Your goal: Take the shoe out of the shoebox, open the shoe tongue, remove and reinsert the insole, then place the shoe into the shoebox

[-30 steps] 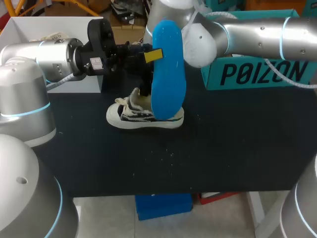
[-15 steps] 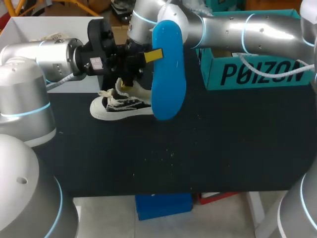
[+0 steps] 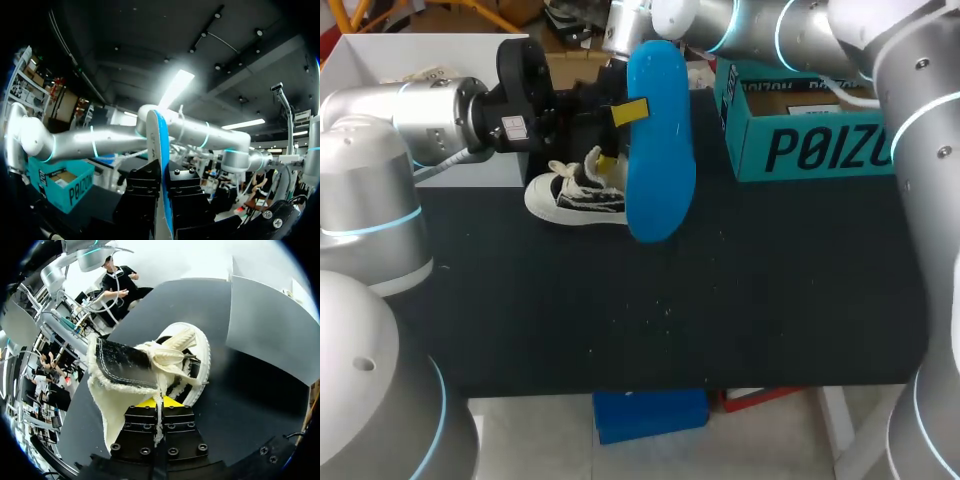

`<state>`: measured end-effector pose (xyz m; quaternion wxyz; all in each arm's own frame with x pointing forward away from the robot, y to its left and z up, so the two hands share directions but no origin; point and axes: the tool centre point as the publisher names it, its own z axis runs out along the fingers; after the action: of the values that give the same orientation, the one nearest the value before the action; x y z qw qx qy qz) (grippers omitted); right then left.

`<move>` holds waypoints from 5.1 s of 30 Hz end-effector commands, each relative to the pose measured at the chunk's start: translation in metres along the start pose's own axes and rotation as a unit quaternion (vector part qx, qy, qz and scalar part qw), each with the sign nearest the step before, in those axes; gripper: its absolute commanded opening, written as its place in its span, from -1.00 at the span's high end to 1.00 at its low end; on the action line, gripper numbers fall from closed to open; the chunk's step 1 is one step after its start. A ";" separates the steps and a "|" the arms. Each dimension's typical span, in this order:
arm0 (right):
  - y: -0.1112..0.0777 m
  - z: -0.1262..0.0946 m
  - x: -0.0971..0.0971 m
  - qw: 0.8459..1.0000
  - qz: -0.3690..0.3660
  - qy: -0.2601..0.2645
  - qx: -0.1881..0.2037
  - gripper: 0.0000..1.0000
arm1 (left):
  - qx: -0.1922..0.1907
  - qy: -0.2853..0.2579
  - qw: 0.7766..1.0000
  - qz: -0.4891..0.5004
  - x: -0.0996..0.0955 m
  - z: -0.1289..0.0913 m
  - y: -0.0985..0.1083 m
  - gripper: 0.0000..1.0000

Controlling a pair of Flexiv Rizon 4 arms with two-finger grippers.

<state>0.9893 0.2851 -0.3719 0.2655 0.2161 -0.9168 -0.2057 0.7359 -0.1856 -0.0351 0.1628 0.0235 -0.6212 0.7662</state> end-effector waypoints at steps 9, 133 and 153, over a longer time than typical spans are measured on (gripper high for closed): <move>0.011 -0.014 0.013 0.999 0.027 -0.033 -0.020 1.00 | 0.001 -0.002 1.000 0.001 0.000 0.002 0.001 1.00; 0.022 -0.055 0.111 0.748 0.568 -0.120 -0.323 1.00 | 0.001 -0.002 1.000 0.001 0.000 0.002 0.001 1.00; 0.003 -0.028 0.095 0.658 0.619 -0.177 -0.390 1.00 | 0.001 -0.002 1.000 0.001 0.000 0.002 0.001 1.00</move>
<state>0.9340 0.2301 -0.3041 0.2432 -0.5559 -0.7203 -0.3362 0.7359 -0.1856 -0.0352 0.1628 0.0236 -0.6212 0.7662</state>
